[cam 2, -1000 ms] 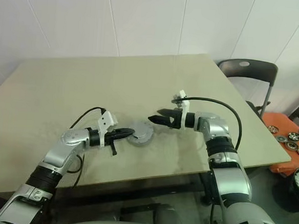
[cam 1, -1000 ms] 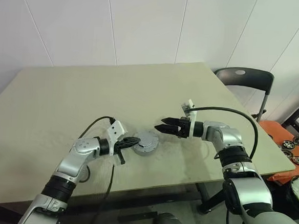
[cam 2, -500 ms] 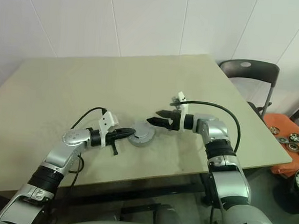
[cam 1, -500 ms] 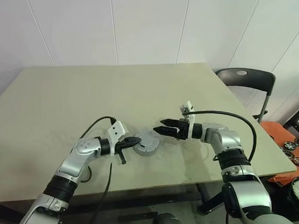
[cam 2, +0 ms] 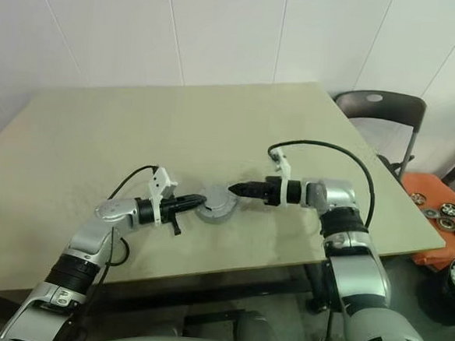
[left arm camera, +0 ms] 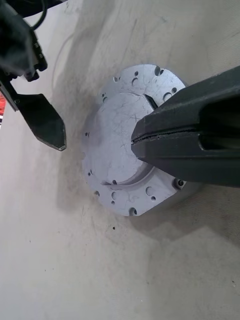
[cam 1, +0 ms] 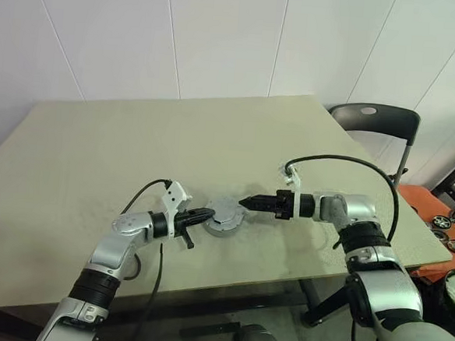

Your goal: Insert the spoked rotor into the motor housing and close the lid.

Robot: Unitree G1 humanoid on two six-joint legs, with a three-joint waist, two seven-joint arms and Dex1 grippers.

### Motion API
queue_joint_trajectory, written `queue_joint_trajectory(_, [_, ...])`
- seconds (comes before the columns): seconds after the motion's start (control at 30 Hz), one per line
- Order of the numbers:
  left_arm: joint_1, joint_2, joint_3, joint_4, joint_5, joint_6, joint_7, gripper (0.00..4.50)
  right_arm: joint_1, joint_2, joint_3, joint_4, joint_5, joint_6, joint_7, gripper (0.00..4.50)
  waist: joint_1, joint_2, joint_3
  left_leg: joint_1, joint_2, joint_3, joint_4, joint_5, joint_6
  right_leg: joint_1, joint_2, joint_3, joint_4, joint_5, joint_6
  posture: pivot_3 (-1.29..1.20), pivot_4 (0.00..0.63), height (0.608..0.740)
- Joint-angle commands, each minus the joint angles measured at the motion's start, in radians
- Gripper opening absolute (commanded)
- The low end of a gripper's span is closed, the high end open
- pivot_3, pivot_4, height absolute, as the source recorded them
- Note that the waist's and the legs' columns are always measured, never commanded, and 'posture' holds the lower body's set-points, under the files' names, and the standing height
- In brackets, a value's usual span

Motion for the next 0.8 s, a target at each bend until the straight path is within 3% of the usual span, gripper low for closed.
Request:
queue_joint_trajectory(0.03, [0.012,0.002,-0.019,0.024,0.022,0.034,0.010,0.00,-0.056,-0.032,-0.007,0.033,0.004,0.041,0.019,4.48,0.000,0.000,0.000,0.000,0.000,0.000,0.000,0.000,0.000,0.000,0.000,0.000,0.000,0.000,0.000,0.00,0.000,0.740])
queue_joint_trajectory(0.43, [0.024,-0.009,-0.024,0.007,0.023,0.033,0.021,0.00,0.069,-0.121,0.189,-0.173,0.024,0.288,0.149,4.48,0.000,0.000,0.000,-0.001,0.000,0.000,0.000,0.000,0.000,-0.001,0.000,0.000,0.000,0.000,0.000,0.00,0.000,0.740])
queue_joint_trajectory(0.8, [0.034,-0.019,-0.025,-0.009,0.022,0.037,0.041,0.00,0.055,-0.018,0.165,-0.176,0.043,0.306,0.041,4.48,-0.001,-0.001,0.000,0.000,0.000,0.000,0.000,0.000,0.000,-0.001,0.000,0.000,-0.001,0.000,0.000,0.00,0.000,0.740])
